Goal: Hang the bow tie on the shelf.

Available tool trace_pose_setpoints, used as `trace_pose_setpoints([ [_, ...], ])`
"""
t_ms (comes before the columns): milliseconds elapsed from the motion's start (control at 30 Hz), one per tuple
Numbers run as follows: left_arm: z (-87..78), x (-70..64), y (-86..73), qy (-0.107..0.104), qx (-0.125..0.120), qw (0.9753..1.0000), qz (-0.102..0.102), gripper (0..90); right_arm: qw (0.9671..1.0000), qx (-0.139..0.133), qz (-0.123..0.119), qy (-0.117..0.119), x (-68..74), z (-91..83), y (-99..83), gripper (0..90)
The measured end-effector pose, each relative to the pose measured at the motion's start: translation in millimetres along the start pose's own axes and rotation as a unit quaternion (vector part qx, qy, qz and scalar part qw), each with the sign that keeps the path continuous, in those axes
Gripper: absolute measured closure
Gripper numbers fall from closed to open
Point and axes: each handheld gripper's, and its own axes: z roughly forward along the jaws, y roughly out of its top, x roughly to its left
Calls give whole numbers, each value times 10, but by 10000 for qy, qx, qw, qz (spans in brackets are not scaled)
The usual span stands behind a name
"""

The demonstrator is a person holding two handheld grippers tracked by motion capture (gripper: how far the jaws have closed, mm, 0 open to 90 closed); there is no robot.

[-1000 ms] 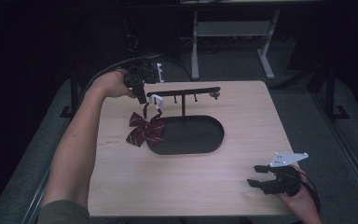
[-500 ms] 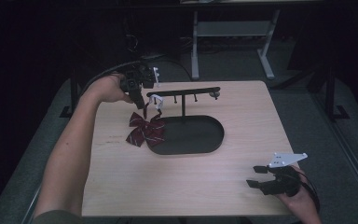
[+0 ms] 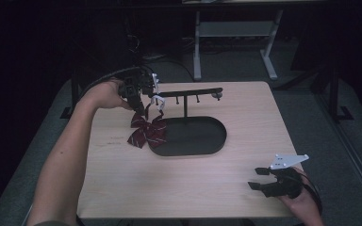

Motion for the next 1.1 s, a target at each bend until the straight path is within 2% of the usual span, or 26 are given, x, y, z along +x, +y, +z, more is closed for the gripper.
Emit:
trace_pose_setpoints([
  [33,-5,-10,-5,3,-39,10000,40,746,10000,2,7,0,0,2,1,345],
  [100,-5,-31,-18,-23,-125,9999,-5,741,10000,11,26,5,2,5,2,345],
  [167,-3,-44,-30,-36,-95,9999,31,738,10000,10,15,6,2,9,2,344],
  [300,19,-93,-58,-97,-226,9997,27,726,10000,14,34,11,6,14,3,344],
  [367,28,-110,-65,-91,-185,9998,64,718,10000,22,27,6,6,16,3,344],
  [467,44,-145,-90,-109,-260,9996,28,707,10000,31,17,-1,5,17,2,344],
  [1000,130,-227,-242,-161,-343,9992,-86,661,10000,42,46,-12,-8,30,-3,344],
  [1100,143,-243,-262,-160,-280,9994,-103,652,10000,48,51,-18,-11,30,-6,344],
])
